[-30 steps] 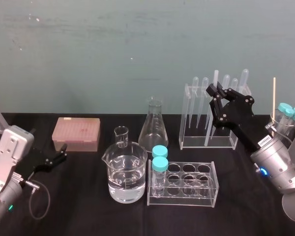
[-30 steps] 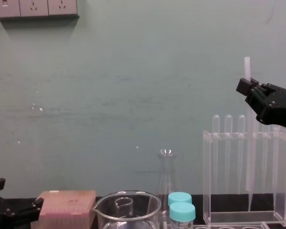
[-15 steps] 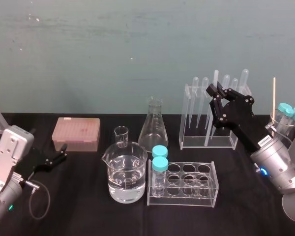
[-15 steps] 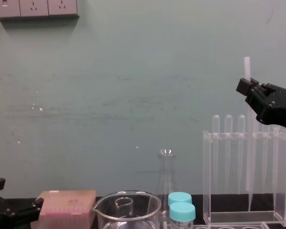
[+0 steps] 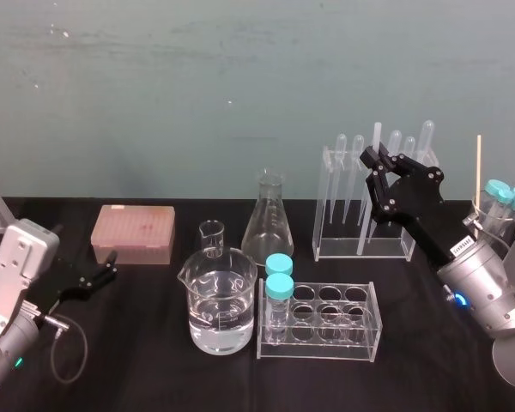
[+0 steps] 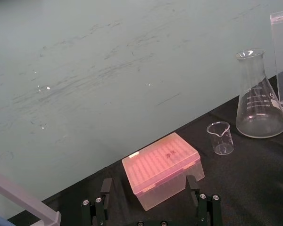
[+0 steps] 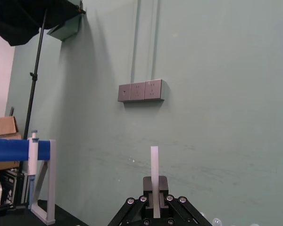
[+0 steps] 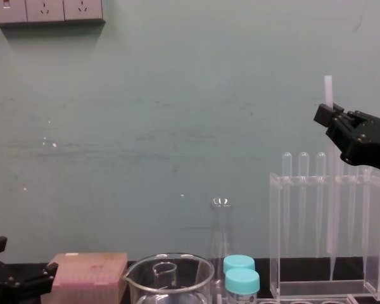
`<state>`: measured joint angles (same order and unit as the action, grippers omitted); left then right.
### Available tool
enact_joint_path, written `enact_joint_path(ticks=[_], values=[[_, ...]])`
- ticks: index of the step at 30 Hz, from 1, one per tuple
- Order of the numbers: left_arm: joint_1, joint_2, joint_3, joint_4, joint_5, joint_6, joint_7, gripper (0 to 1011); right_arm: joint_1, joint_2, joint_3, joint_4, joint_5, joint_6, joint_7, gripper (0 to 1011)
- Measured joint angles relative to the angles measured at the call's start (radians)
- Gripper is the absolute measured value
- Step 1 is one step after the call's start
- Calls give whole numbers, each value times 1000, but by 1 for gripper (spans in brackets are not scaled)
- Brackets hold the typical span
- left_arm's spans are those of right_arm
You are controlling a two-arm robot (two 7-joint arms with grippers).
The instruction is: Pick up the stirring rod with one hand, then place it down.
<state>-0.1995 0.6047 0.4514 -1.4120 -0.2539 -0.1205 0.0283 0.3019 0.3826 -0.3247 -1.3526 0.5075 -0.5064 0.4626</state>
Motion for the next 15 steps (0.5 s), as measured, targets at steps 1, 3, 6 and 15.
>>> enact_joint_path(ticks=[1,3,6,15], values=[[0,0,0,0,0,0,0,1000,0,0,0,0,0,0,0,64],[0,0,0,0,0,0,0,1000,0,0,0,0,0,0,0,64],[0,0,0,0,0,0,0,1000,-1,-1,2,0,-5,0,3,64],[0,0,0,0,0,0,0,1000,-12,10,12,-6,2,39,47,64]])
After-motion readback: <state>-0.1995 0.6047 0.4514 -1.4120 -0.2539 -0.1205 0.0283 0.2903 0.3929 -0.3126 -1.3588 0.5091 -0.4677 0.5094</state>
